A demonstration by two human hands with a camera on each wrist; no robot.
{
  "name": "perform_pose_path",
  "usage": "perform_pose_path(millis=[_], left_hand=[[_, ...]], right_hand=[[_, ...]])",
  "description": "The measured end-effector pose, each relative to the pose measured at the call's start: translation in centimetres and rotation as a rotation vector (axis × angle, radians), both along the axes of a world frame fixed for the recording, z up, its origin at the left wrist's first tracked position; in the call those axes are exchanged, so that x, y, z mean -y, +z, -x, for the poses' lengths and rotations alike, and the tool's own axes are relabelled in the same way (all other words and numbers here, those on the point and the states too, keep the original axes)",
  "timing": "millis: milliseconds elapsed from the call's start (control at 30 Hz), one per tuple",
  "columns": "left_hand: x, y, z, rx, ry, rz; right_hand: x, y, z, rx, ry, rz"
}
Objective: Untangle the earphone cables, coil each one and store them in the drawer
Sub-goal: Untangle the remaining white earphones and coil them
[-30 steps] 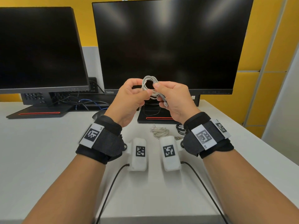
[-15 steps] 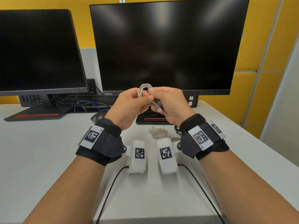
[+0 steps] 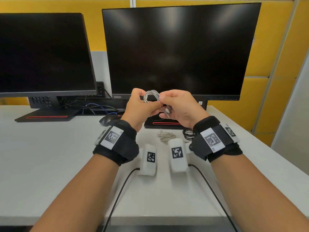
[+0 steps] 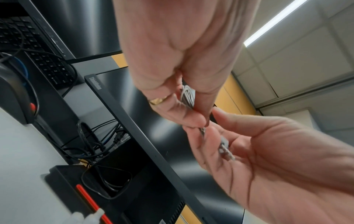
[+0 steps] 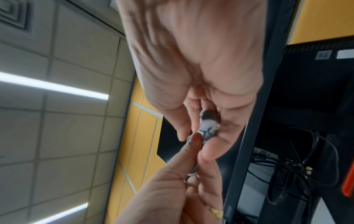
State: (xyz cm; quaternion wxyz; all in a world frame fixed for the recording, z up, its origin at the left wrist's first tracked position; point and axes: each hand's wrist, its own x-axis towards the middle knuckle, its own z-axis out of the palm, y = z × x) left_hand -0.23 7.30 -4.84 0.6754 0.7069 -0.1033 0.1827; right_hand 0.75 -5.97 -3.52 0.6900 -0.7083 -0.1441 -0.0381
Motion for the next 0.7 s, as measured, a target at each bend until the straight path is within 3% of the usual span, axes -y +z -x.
perform_pose_path(millis=[133, 267, 467, 700], left_hand=[[1.0, 0.6, 1.2, -0.049, -0.041, 0.041], [1.7, 0.6, 3.5, -0.117, -0.070, -0.102], [2.8, 0.0, 8.3, -0.125, -0.127, -0.186], [4.2, -3.7, 15.5, -0.194, -0.160, -0.131]], right_hand=[[0.7, -0.5, 1.4, 0.032, 0.007, -0.053], [1.4, -1.5, 3.1, -0.022, -0.113, -0.117], [2.6, -3.2, 8.5, -0.073, -0.113, -0.131], [3.9, -6.5, 16.5, -0.100, -0.170, -0.150]])
